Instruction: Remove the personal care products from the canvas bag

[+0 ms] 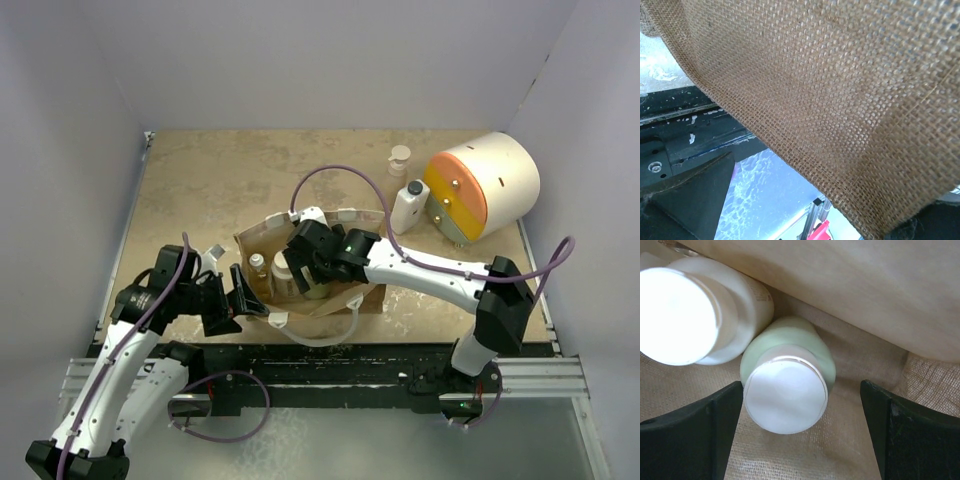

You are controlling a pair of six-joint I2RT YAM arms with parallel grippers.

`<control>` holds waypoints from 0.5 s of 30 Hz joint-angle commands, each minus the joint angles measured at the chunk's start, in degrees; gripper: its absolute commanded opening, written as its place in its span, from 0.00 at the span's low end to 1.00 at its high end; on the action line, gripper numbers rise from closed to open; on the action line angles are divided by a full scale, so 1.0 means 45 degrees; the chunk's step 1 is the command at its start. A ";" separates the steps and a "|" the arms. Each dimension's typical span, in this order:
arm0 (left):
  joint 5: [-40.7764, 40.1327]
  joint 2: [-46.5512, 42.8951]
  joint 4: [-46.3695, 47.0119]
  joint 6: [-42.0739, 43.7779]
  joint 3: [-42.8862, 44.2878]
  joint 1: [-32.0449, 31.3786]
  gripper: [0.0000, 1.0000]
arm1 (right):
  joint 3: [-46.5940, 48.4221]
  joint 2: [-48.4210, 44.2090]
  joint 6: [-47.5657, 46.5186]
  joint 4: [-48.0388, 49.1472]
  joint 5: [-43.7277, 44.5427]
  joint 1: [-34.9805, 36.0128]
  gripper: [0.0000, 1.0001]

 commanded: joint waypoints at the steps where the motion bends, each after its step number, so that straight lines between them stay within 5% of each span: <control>1: -0.0352 0.0033 -0.0332 0.0130 0.0493 0.0023 0.99 | -0.0116 0.0182 -0.0615 0.0625 0.0024 -0.0002 1.00; 9: -0.0304 -0.0203 -0.0472 -0.0007 0.0527 0.0025 0.99 | -0.0189 0.1277 -0.0984 0.1547 -0.0677 -0.0017 0.96; 15: -0.0415 -0.0071 -0.0649 0.0173 0.0732 0.0030 0.99 | -0.0186 0.1279 -0.1111 0.1545 -0.0686 -0.0020 0.83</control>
